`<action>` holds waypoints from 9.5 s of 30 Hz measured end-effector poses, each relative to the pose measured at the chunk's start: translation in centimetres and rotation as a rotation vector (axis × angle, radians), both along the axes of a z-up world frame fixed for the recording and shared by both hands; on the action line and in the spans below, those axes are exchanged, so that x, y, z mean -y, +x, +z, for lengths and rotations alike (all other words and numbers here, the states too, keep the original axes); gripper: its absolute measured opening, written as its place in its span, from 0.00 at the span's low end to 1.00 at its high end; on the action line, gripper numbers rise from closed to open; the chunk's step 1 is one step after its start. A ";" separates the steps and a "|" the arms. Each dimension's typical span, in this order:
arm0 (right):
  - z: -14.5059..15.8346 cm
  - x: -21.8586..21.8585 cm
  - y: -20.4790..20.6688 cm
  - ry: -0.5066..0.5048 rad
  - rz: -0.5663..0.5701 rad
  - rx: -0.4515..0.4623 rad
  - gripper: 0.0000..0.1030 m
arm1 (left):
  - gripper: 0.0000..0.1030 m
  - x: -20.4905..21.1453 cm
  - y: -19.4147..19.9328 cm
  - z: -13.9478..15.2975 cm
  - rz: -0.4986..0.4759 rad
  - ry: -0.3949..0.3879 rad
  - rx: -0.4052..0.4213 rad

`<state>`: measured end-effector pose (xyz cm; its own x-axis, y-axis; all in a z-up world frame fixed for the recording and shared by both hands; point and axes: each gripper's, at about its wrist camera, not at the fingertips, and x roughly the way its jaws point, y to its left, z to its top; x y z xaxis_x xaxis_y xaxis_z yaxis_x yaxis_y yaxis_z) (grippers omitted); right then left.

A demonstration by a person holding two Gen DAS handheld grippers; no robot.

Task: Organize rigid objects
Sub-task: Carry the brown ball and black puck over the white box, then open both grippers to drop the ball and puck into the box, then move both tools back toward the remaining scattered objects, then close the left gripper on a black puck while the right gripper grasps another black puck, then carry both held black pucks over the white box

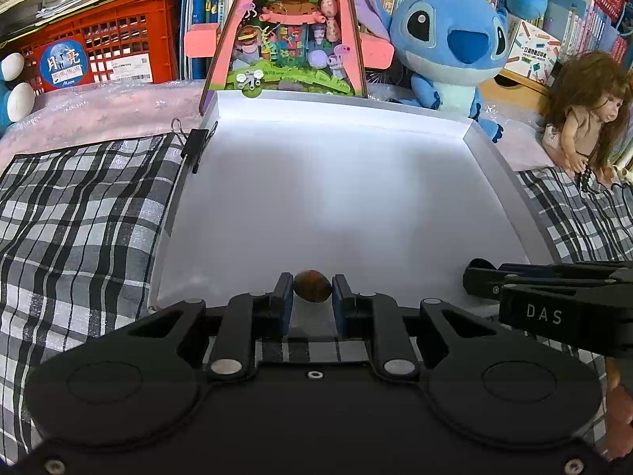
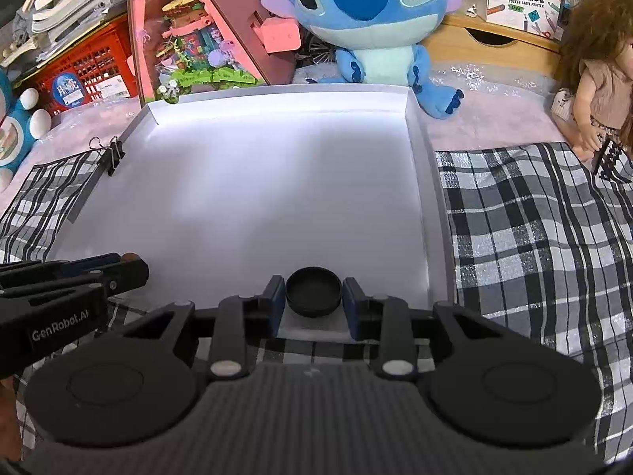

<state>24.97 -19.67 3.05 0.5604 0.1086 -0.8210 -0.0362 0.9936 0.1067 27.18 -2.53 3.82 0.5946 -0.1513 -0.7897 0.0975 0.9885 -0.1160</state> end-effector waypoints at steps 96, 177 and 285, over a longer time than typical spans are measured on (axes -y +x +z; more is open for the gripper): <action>-1.9 2.6 -25.4 -0.006 0.116 0.481 1.00 | 0.93 -2.9 -27.4 -1.5 -0.048 0.004 0.347; -3.8 3.0 -26.2 0.073 -0.008 0.457 0.47 | 0.28 -3.2 -28.4 -2.4 0.021 -0.008 0.342; 2.6 2.2 -5.2 0.067 -0.017 0.300 0.37 | 0.28 -2.9 -4.2 3.1 0.071 -0.086 0.212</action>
<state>19.81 -21.90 5.61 0.7788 0.1460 -0.6101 -0.0599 0.9854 0.1594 22.97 0.41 6.97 0.7570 -0.1644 -0.6324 0.0593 0.9811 -0.1840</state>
